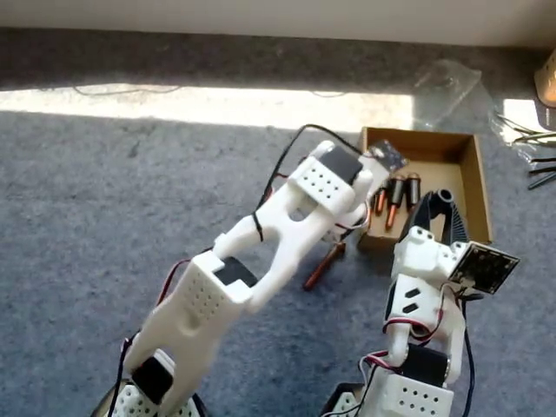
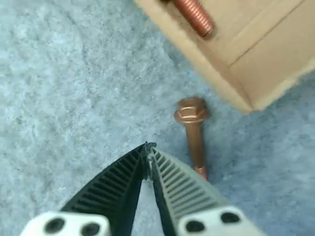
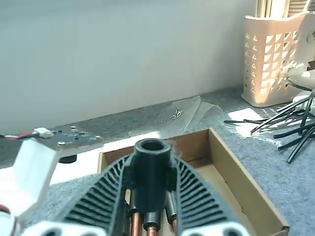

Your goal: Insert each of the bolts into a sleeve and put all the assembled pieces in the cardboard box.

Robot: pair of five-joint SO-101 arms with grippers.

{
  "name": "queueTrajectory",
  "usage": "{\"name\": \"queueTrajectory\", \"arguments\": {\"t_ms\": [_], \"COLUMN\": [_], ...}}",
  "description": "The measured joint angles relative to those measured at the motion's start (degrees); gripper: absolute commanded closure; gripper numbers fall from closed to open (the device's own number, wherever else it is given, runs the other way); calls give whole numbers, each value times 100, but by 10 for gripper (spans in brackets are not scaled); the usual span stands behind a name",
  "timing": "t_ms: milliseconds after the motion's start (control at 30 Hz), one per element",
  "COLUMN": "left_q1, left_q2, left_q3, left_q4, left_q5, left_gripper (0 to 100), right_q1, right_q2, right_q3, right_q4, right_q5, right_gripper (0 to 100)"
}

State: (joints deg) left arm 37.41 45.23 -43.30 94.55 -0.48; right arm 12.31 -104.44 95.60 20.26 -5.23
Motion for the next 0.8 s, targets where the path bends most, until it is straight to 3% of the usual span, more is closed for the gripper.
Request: {"name": "queueTrajectory", "arguments": {"t_ms": [400,567,800], "left_q1": [44,193,176], "left_q2": [369,369,369], "left_q3": [-475,-475,-475], "left_q4": [26,26,26], "left_q5": [26,422,536], "left_gripper": [985,925,919], "right_q1": [0,0,0], "right_q2": [0,0,0], "right_q3": [0,0,0], "right_q4": [0,0,0], "right_q5": [0,0,0], "right_gripper": [995,995,995]}}
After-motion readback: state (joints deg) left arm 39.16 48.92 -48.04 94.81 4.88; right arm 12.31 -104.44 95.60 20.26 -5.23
